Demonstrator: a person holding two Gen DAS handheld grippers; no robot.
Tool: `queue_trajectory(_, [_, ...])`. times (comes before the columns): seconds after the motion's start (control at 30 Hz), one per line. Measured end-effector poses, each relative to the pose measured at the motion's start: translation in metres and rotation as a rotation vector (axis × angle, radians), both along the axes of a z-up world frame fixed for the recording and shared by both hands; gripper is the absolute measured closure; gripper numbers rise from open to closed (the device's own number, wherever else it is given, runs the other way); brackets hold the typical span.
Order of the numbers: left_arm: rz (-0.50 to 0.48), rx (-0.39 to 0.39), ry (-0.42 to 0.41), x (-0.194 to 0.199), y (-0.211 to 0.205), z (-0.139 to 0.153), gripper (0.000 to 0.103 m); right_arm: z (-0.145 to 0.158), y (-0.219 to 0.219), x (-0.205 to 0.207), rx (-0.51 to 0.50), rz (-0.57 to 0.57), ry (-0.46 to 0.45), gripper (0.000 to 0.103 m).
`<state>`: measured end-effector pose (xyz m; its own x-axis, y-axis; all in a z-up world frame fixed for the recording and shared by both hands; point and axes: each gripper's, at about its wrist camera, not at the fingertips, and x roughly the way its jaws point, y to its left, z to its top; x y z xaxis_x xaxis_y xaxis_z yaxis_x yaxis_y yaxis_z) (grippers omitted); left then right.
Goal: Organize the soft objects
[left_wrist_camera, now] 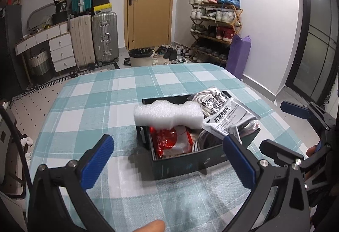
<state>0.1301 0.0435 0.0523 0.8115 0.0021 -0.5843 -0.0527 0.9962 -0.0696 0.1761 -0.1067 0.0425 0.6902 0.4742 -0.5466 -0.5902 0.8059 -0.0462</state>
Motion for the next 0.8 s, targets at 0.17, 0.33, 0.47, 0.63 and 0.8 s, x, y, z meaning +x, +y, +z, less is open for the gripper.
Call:
queue_trajectory(0.17, [0.006,0.002,-0.041,-0.018,-0.003,-0.001,0.000,-0.001,-0.005,-0.010,0.061,-0.009,-0.018,0.001])
queue_trajectory(0.33, [0.025,0.013,-0.061,-0.028,-0.005,-0.007,0.000,-0.004,-0.007,-0.018,0.102,-0.008,-0.029,0.001])
queue_trajectory(0.47, [0.042,0.011,-0.081,-0.033,-0.005,-0.014,0.000,-0.006,-0.007,-0.026,0.111,-0.004,-0.059,0.001])
queue_trajectory(0.63, [0.052,-0.007,-0.091,-0.032,-0.004,-0.020,0.000,-0.007,-0.010,-0.031,0.144,0.004,-0.077,0.001])
queue_trajectory(0.8, [0.064,0.006,-0.104,-0.030,-0.005,-0.024,0.000,-0.008,-0.012,-0.030,0.145,-0.003,-0.091,0.001])
